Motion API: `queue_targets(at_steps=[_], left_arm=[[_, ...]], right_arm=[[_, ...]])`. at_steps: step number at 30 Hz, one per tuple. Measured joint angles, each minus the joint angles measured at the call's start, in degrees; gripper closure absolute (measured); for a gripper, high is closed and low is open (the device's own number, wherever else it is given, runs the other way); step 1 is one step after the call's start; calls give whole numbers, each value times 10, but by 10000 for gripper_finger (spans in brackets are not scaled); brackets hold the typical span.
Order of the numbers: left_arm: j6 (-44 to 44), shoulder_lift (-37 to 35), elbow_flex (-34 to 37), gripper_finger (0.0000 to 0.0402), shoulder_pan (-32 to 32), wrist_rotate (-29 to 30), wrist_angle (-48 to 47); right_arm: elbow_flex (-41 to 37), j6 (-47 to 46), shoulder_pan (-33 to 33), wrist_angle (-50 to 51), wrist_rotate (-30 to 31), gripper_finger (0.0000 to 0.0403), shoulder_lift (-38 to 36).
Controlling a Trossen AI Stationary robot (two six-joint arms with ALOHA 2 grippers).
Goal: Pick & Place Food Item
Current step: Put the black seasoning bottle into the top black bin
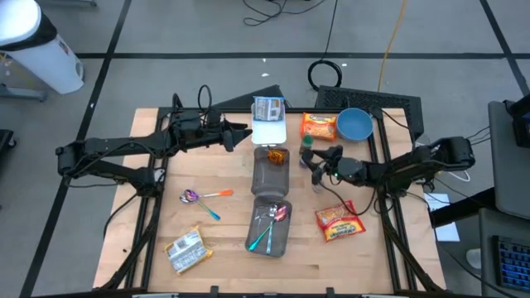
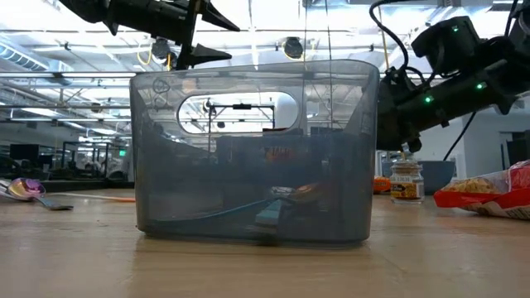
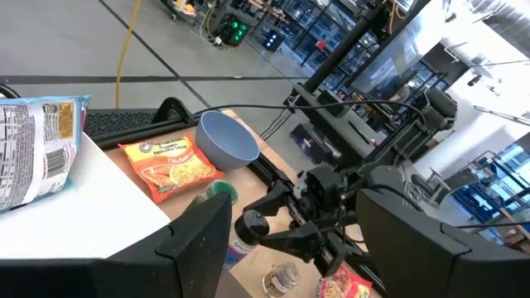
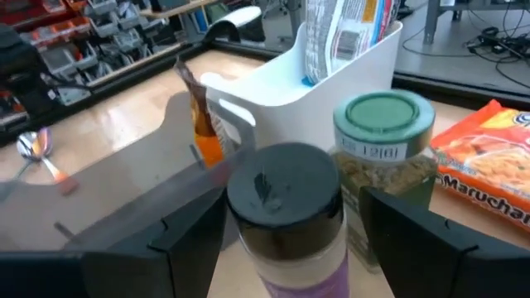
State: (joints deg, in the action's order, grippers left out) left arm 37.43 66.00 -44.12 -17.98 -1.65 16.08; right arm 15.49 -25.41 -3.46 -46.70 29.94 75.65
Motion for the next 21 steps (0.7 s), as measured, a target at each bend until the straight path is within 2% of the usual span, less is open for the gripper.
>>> queue_targets(at_steps=[9, 18, 21], left_arm=[[-2, 0, 0, 133, 0, 0, -2], [-2, 0, 0, 133, 0, 0, -14], [-6, 0, 0, 133, 0, 0, -13]], right_arm=[[0, 6, -14, -3, -1, 139, 2], [0, 9, -15, -3, -4, 204, 2], [0, 11, -15, -4, -17, 212, 2]])
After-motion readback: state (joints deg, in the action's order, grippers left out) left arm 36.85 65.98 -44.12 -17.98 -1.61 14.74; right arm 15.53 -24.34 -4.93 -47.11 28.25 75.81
